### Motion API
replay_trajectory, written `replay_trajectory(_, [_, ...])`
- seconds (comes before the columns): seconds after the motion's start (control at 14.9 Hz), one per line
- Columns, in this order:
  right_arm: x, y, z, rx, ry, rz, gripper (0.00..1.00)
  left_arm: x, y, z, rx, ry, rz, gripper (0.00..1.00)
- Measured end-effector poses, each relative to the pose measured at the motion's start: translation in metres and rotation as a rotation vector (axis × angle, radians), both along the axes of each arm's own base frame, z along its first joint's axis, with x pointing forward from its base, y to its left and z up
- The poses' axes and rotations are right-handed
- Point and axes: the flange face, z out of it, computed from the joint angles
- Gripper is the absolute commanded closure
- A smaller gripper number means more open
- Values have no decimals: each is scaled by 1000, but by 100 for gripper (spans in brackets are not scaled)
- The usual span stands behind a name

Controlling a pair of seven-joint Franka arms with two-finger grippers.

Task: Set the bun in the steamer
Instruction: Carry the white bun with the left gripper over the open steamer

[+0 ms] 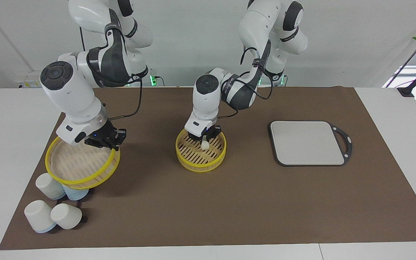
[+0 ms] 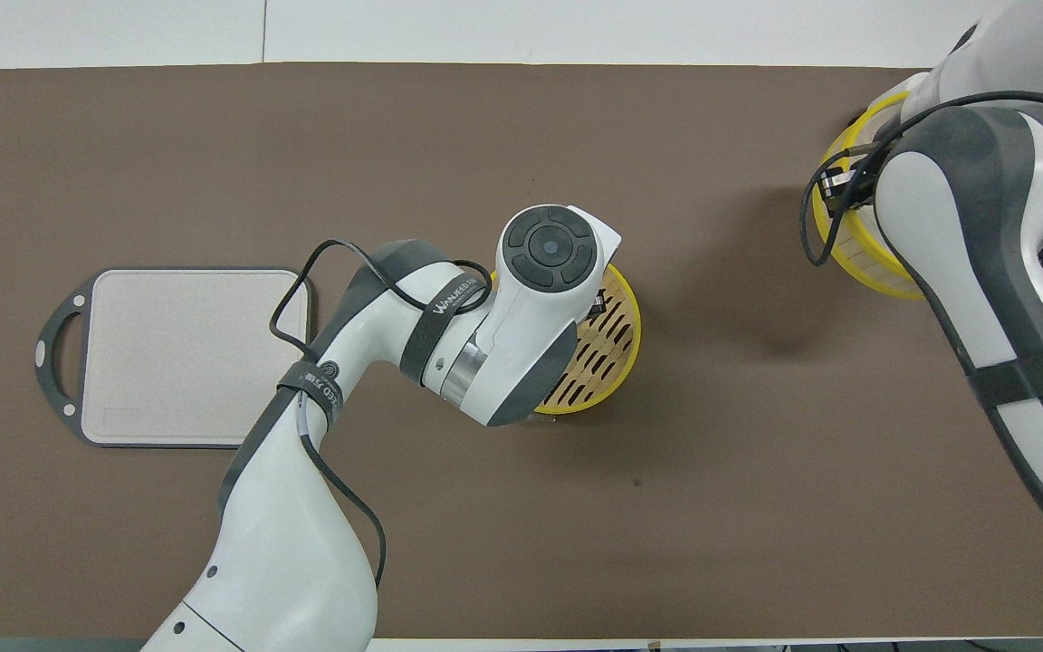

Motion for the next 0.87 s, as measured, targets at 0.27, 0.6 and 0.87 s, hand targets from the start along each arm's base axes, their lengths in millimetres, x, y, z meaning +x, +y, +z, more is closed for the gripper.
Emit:
replay_trajectory(0.27, [1, 1, -4, 2, -17, 1, 100, -9, -4, -21, -3, -9, -11, 61])
replay_trajectory(0.6, [-2, 4, -10, 19, -19, -14, 100, -15, -9, -24, 0, -9, -22, 0])
replay_trajectory(0.87, [-5, 7, -16, 23, -33, -19, 100, -17, -10, -21, 6, -4, -14, 0])
